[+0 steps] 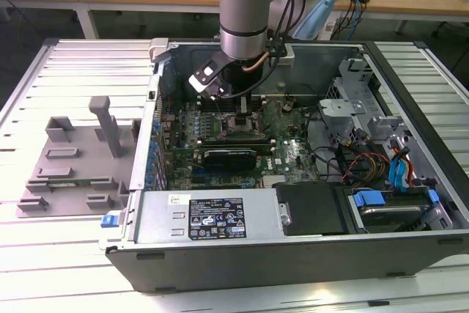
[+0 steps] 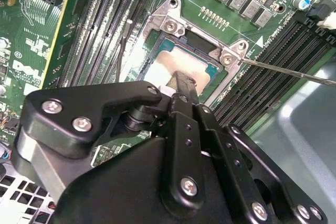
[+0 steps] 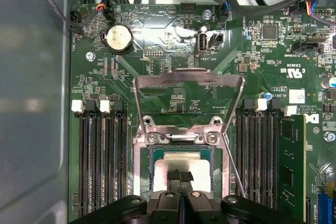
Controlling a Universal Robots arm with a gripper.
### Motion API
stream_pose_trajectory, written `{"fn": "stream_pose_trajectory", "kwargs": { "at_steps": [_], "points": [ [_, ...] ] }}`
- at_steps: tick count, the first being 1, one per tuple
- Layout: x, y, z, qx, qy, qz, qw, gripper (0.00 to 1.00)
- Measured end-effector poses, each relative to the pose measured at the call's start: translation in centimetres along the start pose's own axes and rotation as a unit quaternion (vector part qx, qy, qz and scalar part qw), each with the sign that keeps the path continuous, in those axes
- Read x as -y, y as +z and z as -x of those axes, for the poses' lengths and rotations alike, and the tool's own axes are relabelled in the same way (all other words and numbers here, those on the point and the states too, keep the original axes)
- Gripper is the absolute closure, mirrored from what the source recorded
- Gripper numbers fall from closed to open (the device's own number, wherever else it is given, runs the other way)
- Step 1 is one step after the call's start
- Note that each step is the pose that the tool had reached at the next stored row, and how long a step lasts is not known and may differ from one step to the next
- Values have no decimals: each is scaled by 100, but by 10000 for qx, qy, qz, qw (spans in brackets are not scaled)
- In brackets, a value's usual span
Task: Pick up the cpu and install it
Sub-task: 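Place the cpu into insertion slot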
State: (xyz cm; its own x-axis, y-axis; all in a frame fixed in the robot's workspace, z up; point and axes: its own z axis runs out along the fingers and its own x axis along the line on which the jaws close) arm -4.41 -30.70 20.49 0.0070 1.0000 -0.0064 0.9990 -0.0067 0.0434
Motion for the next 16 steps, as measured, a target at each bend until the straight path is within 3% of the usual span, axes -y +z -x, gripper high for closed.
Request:
{"fn": "stream_pose_trajectory", "kwargs": {
  "at_steps": [5,8,11,14,16],
  "points": [
    [1,23,-1,-6,1,1,10000,89],
    [-3,0,-4,-19,1,9,10000,89],
    [-6,-134,0,-7,1,2,10000,89],
    [-15,-345,1,-7,1,1,10000,89],
    [-20,-452,2,-7,1,2,10000,89]
  ]
}}
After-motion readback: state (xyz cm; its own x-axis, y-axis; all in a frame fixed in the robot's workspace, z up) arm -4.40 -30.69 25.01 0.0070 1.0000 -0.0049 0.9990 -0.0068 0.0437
